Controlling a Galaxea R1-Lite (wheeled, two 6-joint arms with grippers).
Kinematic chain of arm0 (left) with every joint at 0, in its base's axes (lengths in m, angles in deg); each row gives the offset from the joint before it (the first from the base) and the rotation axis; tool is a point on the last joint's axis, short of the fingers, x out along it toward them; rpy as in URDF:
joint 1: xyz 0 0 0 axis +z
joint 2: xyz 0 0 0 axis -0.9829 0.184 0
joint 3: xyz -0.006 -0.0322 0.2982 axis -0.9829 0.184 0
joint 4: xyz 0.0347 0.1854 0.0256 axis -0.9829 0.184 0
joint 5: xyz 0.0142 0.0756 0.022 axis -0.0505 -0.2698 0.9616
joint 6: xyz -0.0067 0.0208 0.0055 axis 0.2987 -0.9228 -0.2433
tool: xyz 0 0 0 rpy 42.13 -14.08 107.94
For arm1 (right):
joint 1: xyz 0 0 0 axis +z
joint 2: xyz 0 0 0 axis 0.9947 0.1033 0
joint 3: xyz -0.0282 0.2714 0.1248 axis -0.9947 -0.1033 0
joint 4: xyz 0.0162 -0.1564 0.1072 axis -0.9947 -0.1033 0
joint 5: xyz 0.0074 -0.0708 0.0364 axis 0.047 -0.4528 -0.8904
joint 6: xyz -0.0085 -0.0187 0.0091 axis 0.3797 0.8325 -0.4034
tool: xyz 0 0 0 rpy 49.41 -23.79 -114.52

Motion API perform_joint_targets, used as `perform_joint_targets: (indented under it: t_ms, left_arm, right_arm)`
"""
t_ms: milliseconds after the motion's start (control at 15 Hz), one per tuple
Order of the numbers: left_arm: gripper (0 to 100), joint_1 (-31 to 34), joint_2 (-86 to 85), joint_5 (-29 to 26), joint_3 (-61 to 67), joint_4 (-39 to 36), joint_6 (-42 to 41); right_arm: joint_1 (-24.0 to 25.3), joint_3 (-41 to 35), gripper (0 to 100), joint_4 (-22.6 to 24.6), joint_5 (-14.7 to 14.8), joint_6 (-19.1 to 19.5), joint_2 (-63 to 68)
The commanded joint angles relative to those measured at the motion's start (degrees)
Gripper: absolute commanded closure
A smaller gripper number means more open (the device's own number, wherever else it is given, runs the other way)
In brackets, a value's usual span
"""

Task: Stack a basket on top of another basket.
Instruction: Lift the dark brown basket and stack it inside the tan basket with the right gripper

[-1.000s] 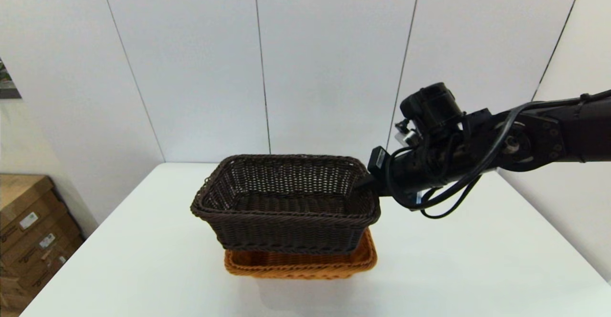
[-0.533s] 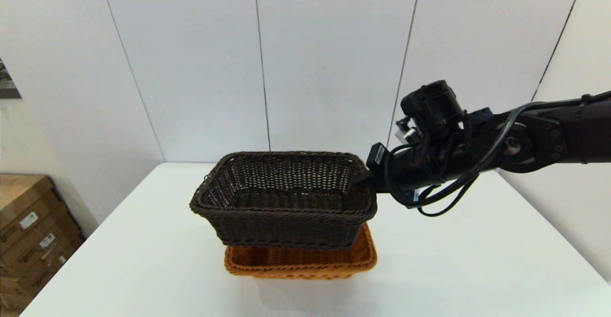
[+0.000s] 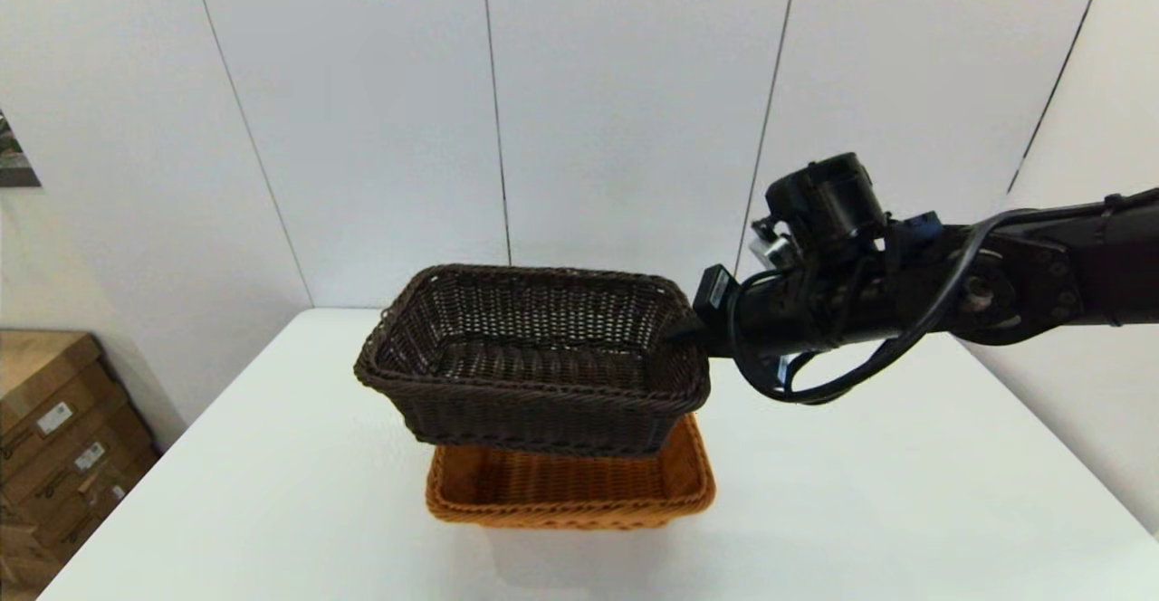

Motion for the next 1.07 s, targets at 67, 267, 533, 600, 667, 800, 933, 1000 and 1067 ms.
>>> perform_joint_targets:
  t_ms: [67, 267, 533, 600, 667, 800, 933, 1000, 1067]
  left_arm:
    - [0, -0.03, 0.07, 0.00, 0.00, 0.00, -0.02]
    - [0, -0.03, 0.07, 0.00, 0.00, 0.00, -0.02]
    - [0, 0.06, 0.07, 0.00, 0.00, 0.00, -0.02]
    - [0, 0.06, 0.07, 0.00, 0.00, 0.00, -0.02]
    - [0, -0.03, 0.07, 0.00, 0.00, 0.00, -0.02]
    - [0, -0.03, 0.07, 0.00, 0.00, 0.00, -0.02]
    - [0, 0.06, 0.07, 0.00, 0.00, 0.09, -0.02]
    - [0, 0.06, 0.07, 0.00, 0.00, 0.00, -0.02]
    - [0, -0.03, 0.07, 0.00, 0.00, 0.00, -0.02]
  right_arm:
    - [0.03, -0.92, 100, 0.17, -0.12, -0.34, -0.18]
    - [0.03, -1.54, 100, 0.17, -0.03, -0.16, -0.27]
    - [0.03, -3.91, 100, 0.26, 0.06, 1.86, -0.97]
    - [0.03, -4.35, 100, 0.34, -0.03, 1.86, -1.06]
    - [0.03, -4.61, 100, 0.34, -0.20, 1.95, -1.15]
    - [0.03, -4.61, 100, 1.05, -0.12, 1.95, -0.97]
    - [0.03, -5.93, 100, 5.09, 0.06, 1.77, -0.62]
    - [0.03, -6.46, 100, 6.06, 0.06, 1.77, -0.53]
    - [-0.06, -6.55, 100, 6.23, 0.06, 1.77, -0.36]
